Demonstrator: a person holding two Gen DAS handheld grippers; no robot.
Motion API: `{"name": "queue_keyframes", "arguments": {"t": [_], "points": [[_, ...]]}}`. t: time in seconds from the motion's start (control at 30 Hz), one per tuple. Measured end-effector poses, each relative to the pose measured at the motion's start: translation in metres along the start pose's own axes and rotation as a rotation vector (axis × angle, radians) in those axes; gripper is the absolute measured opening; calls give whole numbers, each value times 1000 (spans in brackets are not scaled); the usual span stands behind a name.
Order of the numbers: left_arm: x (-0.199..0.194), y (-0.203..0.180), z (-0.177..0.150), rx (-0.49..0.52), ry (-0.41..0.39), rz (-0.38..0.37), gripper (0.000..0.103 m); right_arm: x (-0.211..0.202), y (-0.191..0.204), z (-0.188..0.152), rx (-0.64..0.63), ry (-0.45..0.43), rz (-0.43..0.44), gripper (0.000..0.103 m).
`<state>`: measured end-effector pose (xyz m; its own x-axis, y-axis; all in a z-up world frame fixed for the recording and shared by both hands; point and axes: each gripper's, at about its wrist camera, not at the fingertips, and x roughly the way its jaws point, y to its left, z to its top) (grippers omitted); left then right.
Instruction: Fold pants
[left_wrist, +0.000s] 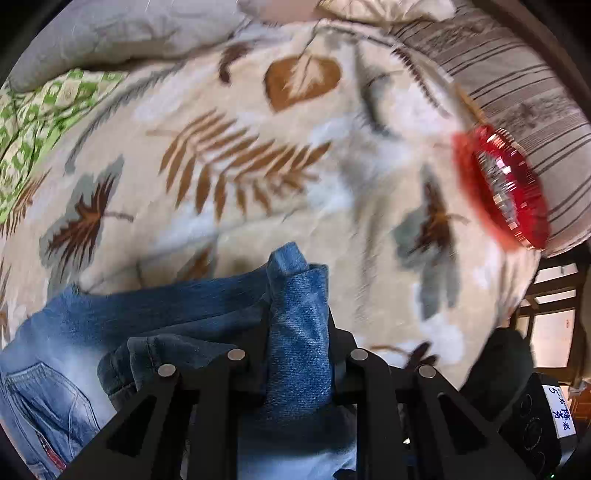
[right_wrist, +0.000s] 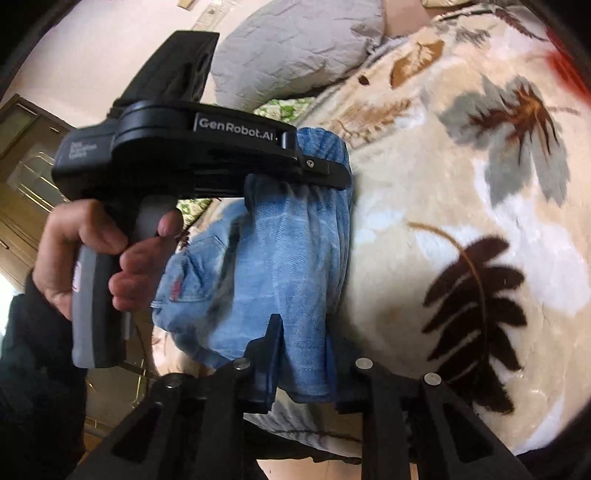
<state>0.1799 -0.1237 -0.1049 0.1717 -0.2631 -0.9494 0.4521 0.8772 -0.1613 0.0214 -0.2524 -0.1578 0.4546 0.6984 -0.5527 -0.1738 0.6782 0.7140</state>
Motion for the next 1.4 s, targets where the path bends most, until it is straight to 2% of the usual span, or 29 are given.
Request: {"name": "queue_keyframes", "arguments": {"t": [0.13, 0.27, 0.33, 0.43, 0.47, 0.5, 0.57, 0.6, 0.63, 0.67, 0.7, 0.73, 0.8, 0.93, 1.1, 1.17, 1.3, 1.4], "points": [[-7, -21, 23, -1, -36, -50, 18, -27, -1, 10, 0, -55, 12, 20], [15, -52, 46, 19, -10, -79, 17, -55, -16, 23, 1, -90, -58, 19], [30, -63, 51, 36, 23, -47, 17, -61, -33, 24, 31, -85, -90, 19], [48, -57, 48, 18, 67, -22, 20, -56, -53, 19, 78, -35, -80, 20], [49, -52, 46, 6, 67, -17, 26, -52, -55, 17, 78, -20, -84, 20], [47, -48, 45, -7, 60, -34, 29, -49, -55, 16, 74, -11, -96, 20], [33, -41, 41, -21, 32, -30, 53, -46, -55, 15, 80, 12, -99, 23], [18, -38, 38, -4, -9, -16, 61, -45, -54, 14, 94, 19, -103, 26], [7, -34, 34, 6, -36, -4, 75, -46, -53, 15, 107, 24, -110, 36], [-9, -27, 29, 19, -75, 26, 80, -50, -52, 15, 110, 21, -125, 58], [-21, -20, 24, 28, -98, 47, 80, -53, -49, 18, 108, 4, -142, 70], [-29, -14, 21, 35, -100, 55, 80, -62, -46, 17, 93, -28, -150, 74], [-43, 3, 11, 40, -90, 62, 80, -72, -39, 18, 58, -64, -146, 74], [-55, 29, -25, 18, -51, 82, 80, -72, -35, 29, 47, -60, -152, 74], [-55, 34, -73, 50, -41, 136, 80, -60, -24, 33, 28, -57, -155, 74], [-60, 41, -86, 42, -44, 147, 80, -59, -13, 34, -24, -57, -168, 74], [-64, 49, -102, 22, -65, 97, 80, -49, 13, 33, -151, -33, -179, 74], [-48, 50, -93, -76, -53, 11, 80, -38, 35, 23, -283, 13, -203, 74]]}}
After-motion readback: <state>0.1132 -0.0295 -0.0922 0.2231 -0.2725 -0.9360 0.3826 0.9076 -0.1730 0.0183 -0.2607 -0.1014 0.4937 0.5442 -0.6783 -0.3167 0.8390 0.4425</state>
